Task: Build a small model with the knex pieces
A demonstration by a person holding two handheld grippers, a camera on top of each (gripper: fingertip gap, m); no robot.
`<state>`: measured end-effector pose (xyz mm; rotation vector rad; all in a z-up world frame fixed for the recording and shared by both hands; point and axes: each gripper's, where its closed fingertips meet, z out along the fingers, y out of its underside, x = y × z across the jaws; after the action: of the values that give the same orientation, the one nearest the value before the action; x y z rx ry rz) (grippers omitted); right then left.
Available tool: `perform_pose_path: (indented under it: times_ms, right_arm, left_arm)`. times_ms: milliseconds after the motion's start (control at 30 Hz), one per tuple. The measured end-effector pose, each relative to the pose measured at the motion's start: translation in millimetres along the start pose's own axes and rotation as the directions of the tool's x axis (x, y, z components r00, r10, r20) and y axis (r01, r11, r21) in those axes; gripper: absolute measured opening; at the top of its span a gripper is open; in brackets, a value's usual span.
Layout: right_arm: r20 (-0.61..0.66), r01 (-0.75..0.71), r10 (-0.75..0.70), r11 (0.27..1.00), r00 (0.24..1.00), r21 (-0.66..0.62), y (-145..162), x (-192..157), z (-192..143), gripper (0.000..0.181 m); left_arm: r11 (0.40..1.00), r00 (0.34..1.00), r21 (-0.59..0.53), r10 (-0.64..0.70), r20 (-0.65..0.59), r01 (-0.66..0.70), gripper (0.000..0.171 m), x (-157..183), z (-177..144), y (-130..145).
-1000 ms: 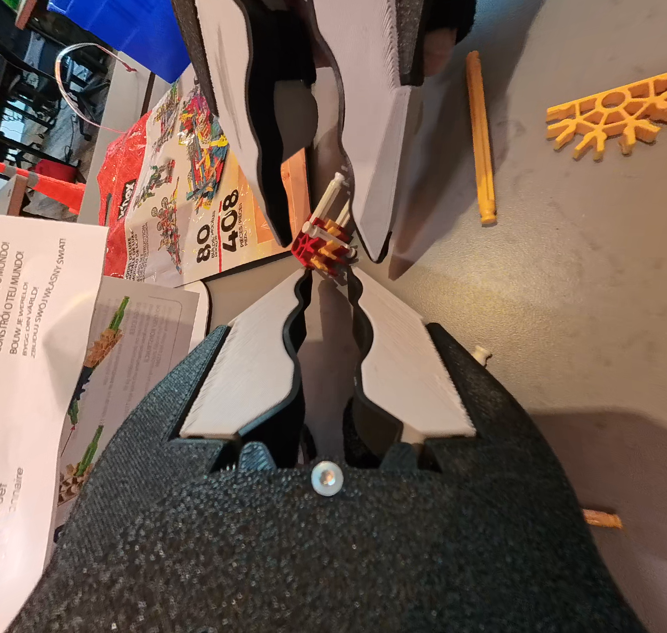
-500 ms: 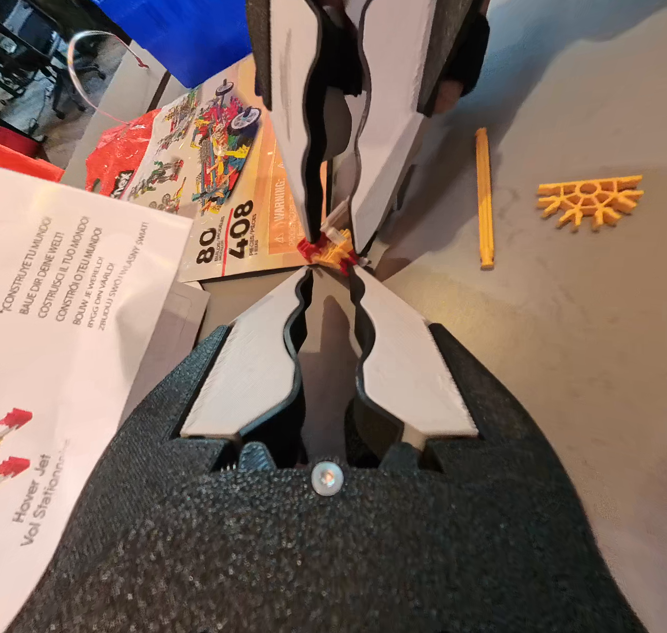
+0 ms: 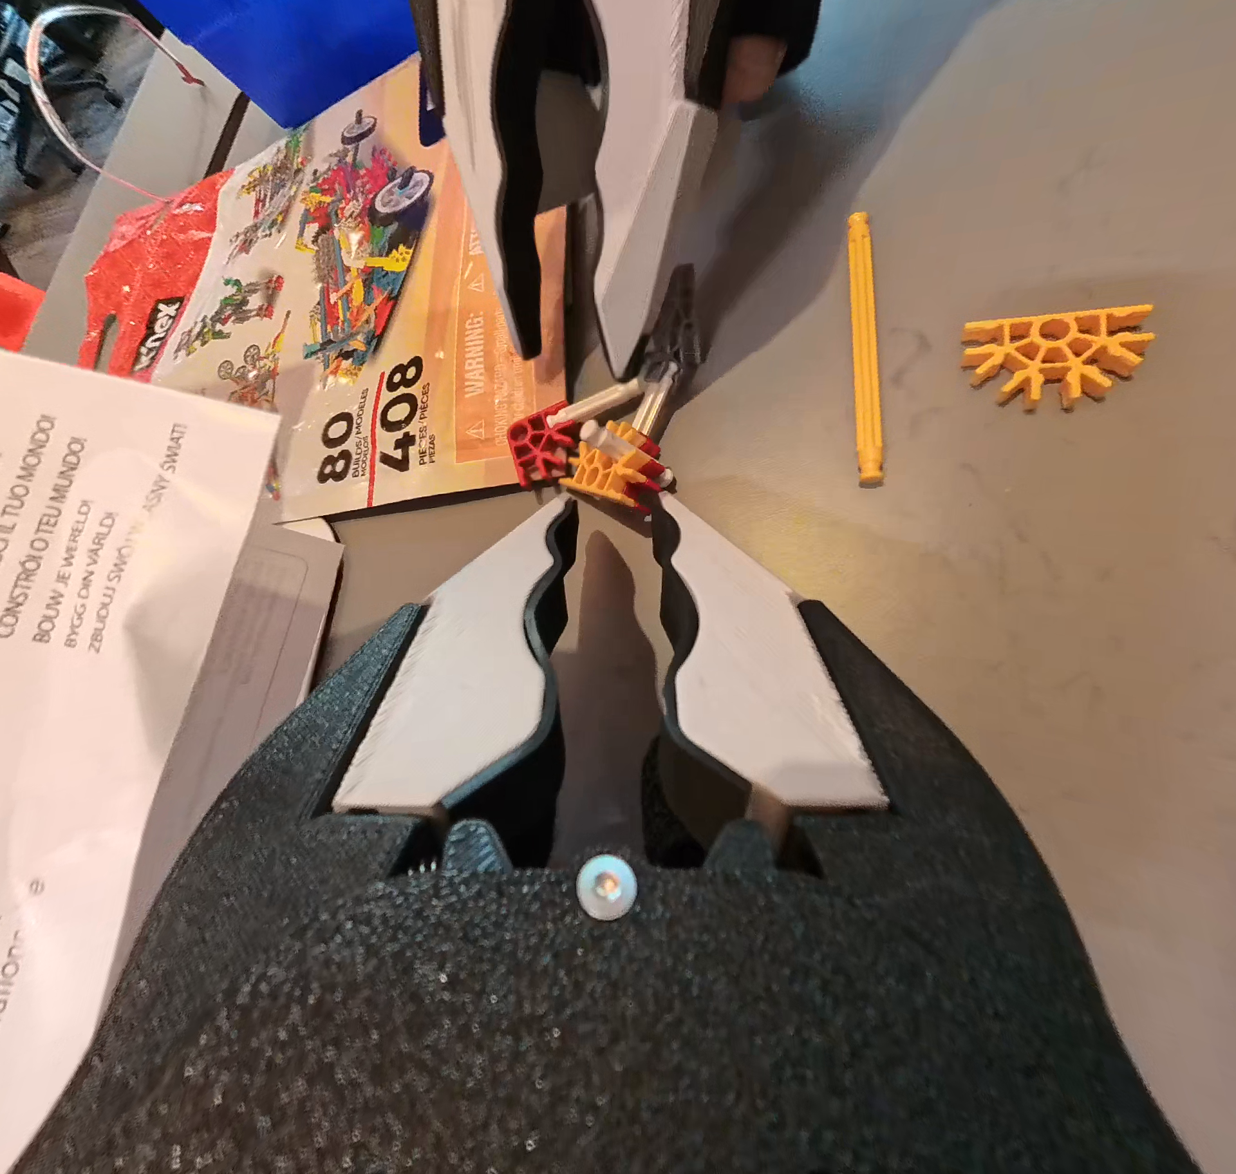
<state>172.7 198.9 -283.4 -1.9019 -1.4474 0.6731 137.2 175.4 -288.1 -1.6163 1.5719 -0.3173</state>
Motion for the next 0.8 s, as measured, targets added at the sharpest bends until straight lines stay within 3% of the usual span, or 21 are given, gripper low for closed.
perform_pose_path:
  times_ms: [267,700,800]
  right_arm:
    - [-0.007,-0.040,0.040,0.998,0.999,-0.049,5,0,11,0.019]
    - [-0.022,-0.034,0.032,0.993,0.999,-0.112,3,-9,15,0.019]
    - [-0.034,-0.033,0.029,0.993,0.999,-0.115,2,-9,17,0.009]
  left_arm:
    - [1.000,1.000,-0.019,0.018,-0.006,-0.018,0.021,3,1,2]
    - [0.999,0.999,-0.030,0.034,-0.019,-0.035,0.021,7,2,3]
    - [0.998,0.999,-0.035,0.043,-0.020,-0.044,0.021,8,2,4]
